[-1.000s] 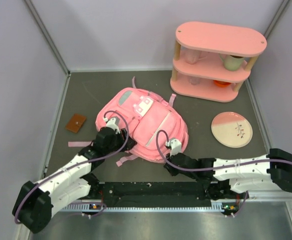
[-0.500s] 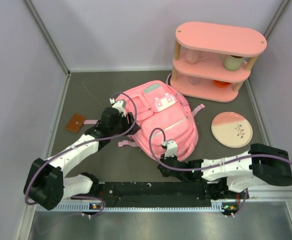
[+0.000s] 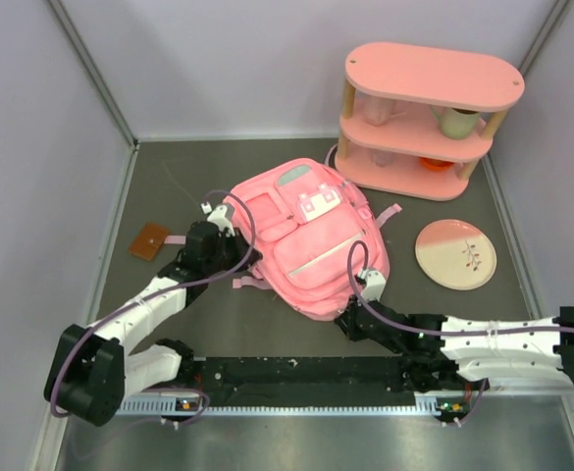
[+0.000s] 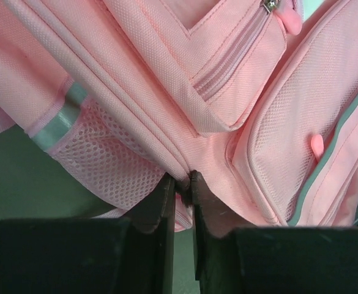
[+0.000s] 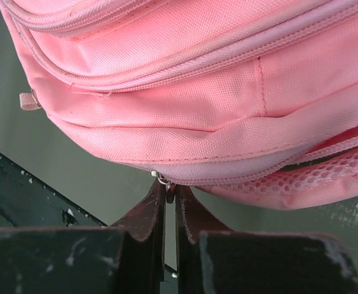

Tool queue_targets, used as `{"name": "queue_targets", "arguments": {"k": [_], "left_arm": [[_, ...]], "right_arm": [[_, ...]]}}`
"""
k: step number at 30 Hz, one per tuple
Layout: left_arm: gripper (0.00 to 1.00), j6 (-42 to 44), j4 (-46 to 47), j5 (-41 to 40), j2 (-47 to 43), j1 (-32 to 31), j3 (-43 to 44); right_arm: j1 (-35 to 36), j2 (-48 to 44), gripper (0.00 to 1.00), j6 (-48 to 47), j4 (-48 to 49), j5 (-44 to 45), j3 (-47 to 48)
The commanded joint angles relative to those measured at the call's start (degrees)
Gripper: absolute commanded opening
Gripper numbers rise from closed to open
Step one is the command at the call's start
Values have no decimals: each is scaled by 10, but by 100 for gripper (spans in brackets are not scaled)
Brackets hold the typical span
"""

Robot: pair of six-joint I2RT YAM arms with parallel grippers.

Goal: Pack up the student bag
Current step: Zip the student bag at the center of the board.

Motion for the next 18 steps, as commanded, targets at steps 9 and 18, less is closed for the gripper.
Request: {"name": "queue_targets", "arguments": {"k": [9,18], "left_arm": [[92,-51,-19,34,-156,18,-53],[93,-267,-10,-78,-358,-113,-212]], "right_arm": [[-13,29,0,-20,59,-37,-1],[-12,60,0,-34,65,-33,18]]}}
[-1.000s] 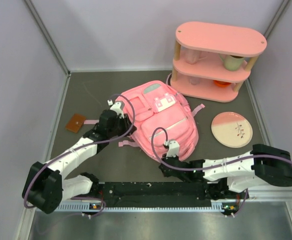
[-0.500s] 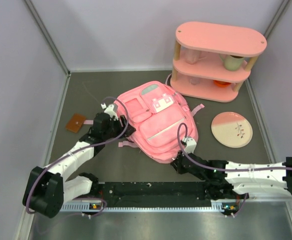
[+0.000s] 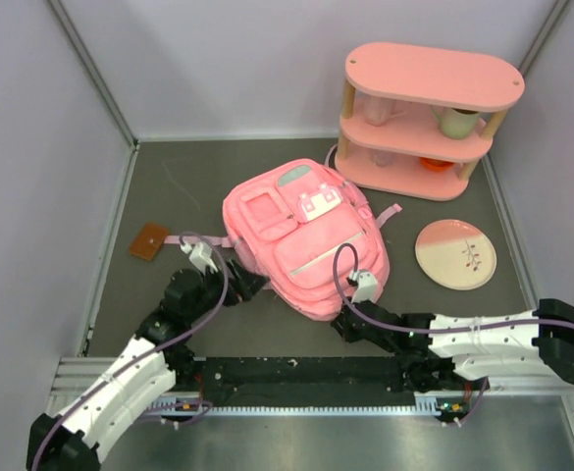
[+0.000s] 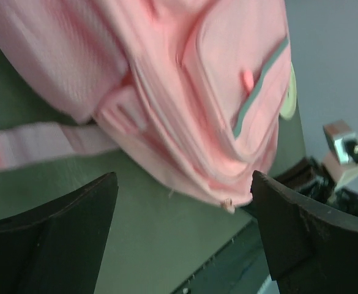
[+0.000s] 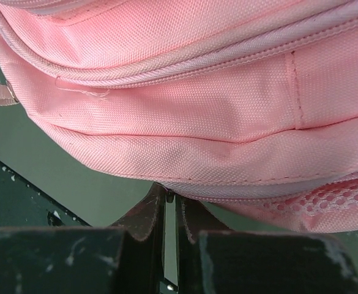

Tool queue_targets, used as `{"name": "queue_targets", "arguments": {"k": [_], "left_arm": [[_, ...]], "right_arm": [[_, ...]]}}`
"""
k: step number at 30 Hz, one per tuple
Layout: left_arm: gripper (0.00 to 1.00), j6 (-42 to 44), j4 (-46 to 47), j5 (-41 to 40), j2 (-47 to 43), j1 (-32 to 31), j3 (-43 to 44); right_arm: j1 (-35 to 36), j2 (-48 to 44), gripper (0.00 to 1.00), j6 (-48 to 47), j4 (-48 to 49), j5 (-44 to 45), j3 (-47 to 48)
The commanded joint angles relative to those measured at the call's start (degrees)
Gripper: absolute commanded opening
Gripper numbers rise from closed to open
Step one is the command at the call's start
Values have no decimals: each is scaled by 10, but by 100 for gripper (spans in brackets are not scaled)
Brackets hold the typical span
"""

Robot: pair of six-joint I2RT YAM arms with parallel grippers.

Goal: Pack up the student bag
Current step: Zip the student bag at the center of the board.

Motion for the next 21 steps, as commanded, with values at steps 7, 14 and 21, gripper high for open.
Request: {"name": "queue_targets", "arguments": {"k": [7,14,21], "left_arm": [[93,-201,98,-245,-19,-234,-88],[94,-200,258,-282,165,-314,-49],[88,-204,359,-305,285,-338,-33]], "right_arm": [[-3,-2,0,-23,-1,-1,34],[-3,-19,0,-20,-16,6,30],[-3,-49,0,-12,-43,2,16]]}}
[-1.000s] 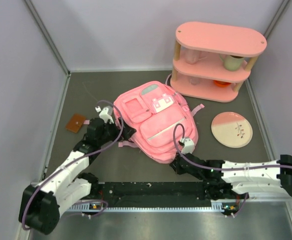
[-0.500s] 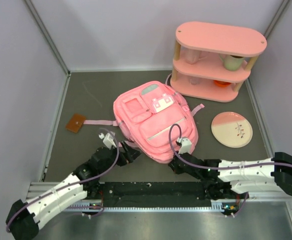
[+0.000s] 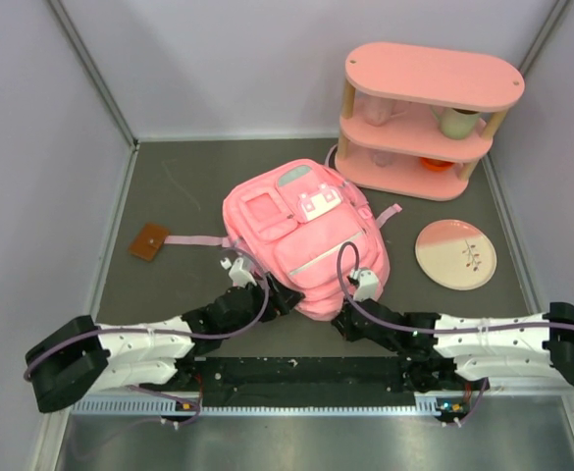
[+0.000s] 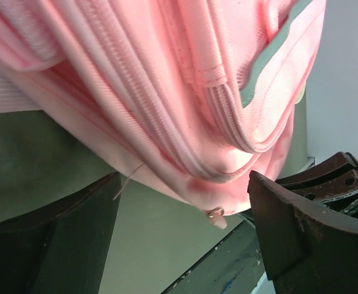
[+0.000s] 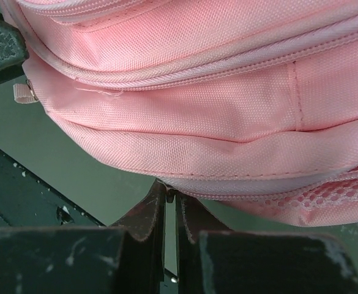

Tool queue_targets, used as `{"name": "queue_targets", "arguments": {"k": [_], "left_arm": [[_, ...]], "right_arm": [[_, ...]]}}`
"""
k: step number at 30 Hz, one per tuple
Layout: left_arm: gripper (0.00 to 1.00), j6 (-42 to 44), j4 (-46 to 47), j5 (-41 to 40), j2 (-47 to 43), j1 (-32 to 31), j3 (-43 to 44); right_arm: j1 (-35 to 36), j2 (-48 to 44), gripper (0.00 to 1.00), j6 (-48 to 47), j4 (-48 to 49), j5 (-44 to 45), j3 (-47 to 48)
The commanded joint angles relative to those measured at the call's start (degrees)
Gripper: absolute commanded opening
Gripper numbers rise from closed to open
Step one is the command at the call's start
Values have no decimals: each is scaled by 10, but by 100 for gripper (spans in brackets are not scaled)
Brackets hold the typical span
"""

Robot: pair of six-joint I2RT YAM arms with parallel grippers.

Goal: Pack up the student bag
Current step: Zip the student bag at the center of the board.

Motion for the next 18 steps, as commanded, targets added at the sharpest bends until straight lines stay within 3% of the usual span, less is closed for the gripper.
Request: {"name": "queue_targets", "arguments": {"k": [1,3,5,6,10,12,18], "left_arm": [[83,-13,118,-37,40,-10,18],[74,-13,132,-38,54,-10,19],[55,-14,138,-40,63,-10,20],[51,-15,138,-46,69,-10,18],[18,-8,134,-70,57,-10,6],[0,8,87,-83,21,-9,1],[0,79,-131,-118,-140,12,15]], "right_arm": [[-3,-33,0,7,-20,2,3],[-3,-43,0,11,-23,5,-7],[-3,-52,0,11,-24,8,-13],[-3,-54,0,11,-24,9,-15],[-4,-47,0,12,-29,8,-7],[-3,-40,0,11,-28,3,-5],[-3,-18,0,2,-14,-5,4]]}}
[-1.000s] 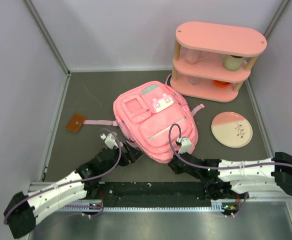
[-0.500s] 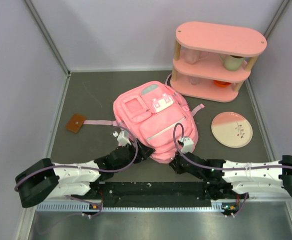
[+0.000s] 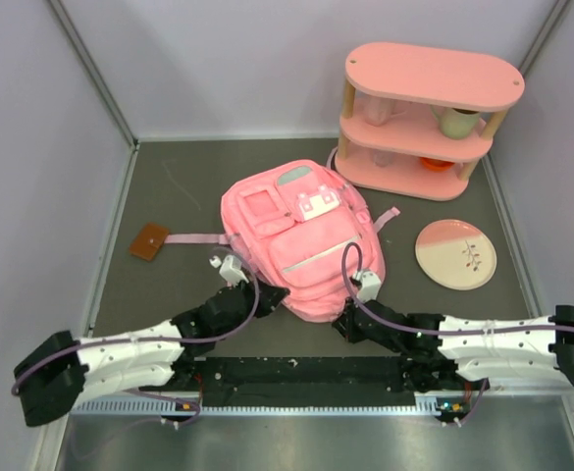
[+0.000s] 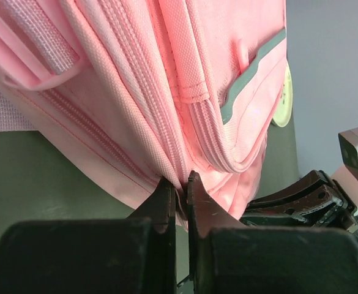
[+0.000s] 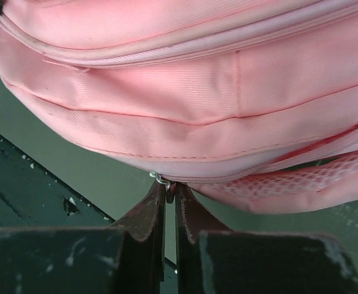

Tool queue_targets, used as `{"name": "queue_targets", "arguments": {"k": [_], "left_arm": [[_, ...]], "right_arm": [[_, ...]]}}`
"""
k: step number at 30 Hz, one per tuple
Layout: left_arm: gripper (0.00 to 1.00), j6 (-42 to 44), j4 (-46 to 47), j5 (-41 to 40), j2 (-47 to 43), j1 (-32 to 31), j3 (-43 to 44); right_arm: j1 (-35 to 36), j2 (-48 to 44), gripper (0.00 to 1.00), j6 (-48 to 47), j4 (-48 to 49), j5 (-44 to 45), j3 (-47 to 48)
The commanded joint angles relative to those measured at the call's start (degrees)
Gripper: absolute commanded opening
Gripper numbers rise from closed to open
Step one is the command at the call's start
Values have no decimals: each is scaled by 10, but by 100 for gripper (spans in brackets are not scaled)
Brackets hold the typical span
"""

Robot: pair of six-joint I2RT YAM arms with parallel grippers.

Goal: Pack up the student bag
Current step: Zip the student bag at the center of the board.

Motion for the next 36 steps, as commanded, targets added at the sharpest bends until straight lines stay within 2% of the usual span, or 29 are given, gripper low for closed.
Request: {"name": "queue_targets", "arguments": {"k": [1,5,9,11,12,13,15,22,27,29,31,32,34,36], "left_arm": [[0,83,-185,-61,-122,31,14],[0,137,-284,-10,-239,82,8],[0,182,-349,90,-295,170,4],[0,214,-350,145,-297,225,7],[0,225,-347,216,-288,243,18],[0,232,-349,248,-276,272,27],[0,264,-339,312,-227,294,49],[0,342,-263,443,-88,380,87],[0,374,-258,480,0,414,153],[20,380,-294,493,38,418,187],[48,358,-276,502,45,418,184],[54,345,-262,503,37,418,162],[81,304,-245,499,-5,418,129],[87,280,-223,482,-44,417,78]], "right_arm": [[-4,23,0,-9,5,3,19],[-3,45,0,-12,27,-2,26],[-4,77,0,-19,56,-14,37],[-3,96,0,-27,70,-25,44],[-3,102,0,-28,75,-29,47],[-3,108,0,-29,87,-37,50],[-3,122,0,-31,96,-45,54],[23,137,0,-39,88,-35,76],[44,172,0,-23,128,-45,84],[46,189,0,-22,144,-50,87],[46,208,0,-30,139,-46,103],[46,210,0,-34,135,-43,107],[46,212,0,-40,124,-33,113],[46,210,0,-43,115,-22,116]]}}
